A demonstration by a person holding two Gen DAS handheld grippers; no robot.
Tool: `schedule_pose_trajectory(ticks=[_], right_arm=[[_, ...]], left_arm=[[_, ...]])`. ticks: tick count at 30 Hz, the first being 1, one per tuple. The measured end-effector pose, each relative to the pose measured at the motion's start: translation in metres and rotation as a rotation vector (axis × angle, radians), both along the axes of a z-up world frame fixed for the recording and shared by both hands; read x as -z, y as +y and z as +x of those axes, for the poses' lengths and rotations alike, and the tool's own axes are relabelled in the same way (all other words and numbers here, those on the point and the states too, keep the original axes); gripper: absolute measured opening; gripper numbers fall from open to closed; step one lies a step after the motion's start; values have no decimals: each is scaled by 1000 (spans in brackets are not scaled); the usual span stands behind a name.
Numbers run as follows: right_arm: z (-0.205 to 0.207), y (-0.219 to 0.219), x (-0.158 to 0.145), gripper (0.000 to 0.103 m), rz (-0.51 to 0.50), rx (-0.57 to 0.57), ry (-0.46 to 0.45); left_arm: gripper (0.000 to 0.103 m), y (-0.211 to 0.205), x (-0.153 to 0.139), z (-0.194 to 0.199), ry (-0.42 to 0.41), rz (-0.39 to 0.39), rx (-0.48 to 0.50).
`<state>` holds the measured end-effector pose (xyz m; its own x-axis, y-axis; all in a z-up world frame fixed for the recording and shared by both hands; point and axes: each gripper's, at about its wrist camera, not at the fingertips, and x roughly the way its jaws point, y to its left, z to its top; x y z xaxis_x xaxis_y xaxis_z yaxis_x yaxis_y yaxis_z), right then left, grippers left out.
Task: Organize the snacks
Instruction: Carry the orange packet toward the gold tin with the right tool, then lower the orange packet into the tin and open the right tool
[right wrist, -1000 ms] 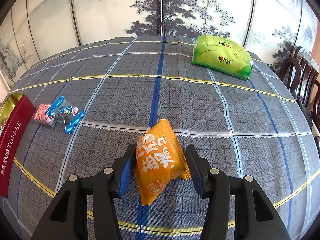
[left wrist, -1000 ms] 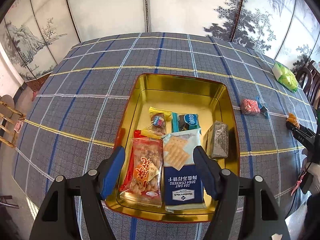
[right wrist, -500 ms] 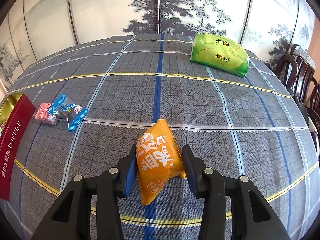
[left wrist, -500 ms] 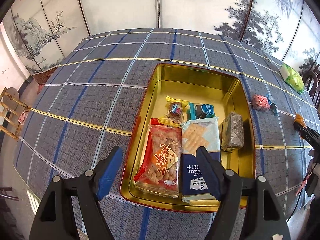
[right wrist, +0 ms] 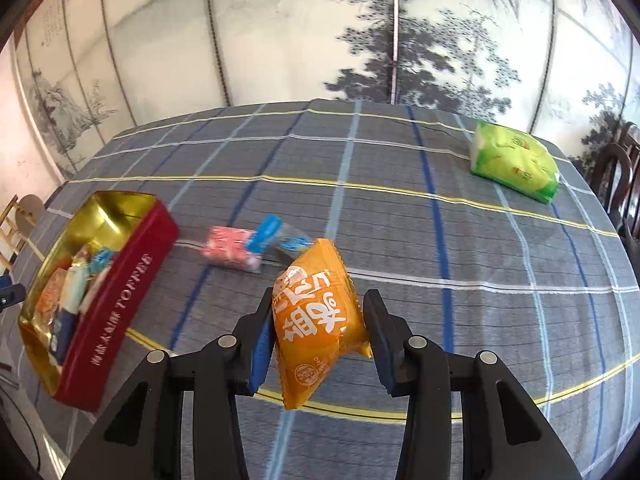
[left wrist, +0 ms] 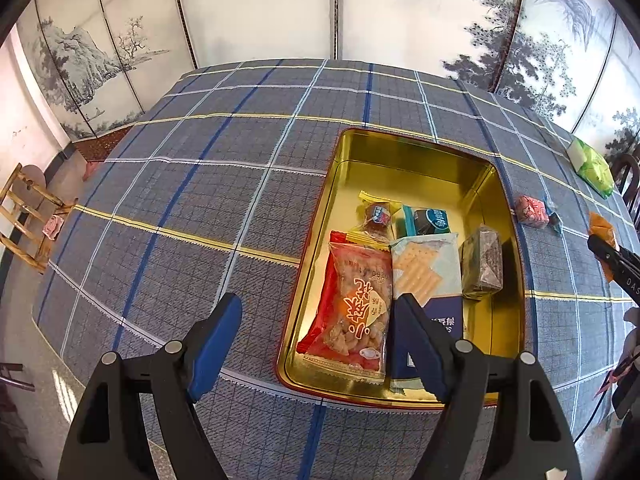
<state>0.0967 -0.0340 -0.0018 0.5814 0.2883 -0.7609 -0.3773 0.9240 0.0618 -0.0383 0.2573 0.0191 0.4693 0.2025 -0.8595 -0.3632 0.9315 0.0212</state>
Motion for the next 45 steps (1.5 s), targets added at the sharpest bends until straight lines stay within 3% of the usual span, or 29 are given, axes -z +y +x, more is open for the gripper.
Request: schedule_pose_trajectory(ticks=[10, 17, 28, 45], right_arm=[[-49, 105, -17, 44, 57, -268, 8], [-69, 149, -16, 44, 51, -374, 19], [-76, 176, -3, 44, 26, -422, 44], [-76, 182, 14, 44, 18, -408, 97]], left_arm=[[78, 16, 2, -12, 11, -3, -49], [79, 28, 6, -22, 28, -1, -86], [79, 45, 6, -34, 28, -2, -123], [79, 62, 9, -49, 32, -15, -174]])
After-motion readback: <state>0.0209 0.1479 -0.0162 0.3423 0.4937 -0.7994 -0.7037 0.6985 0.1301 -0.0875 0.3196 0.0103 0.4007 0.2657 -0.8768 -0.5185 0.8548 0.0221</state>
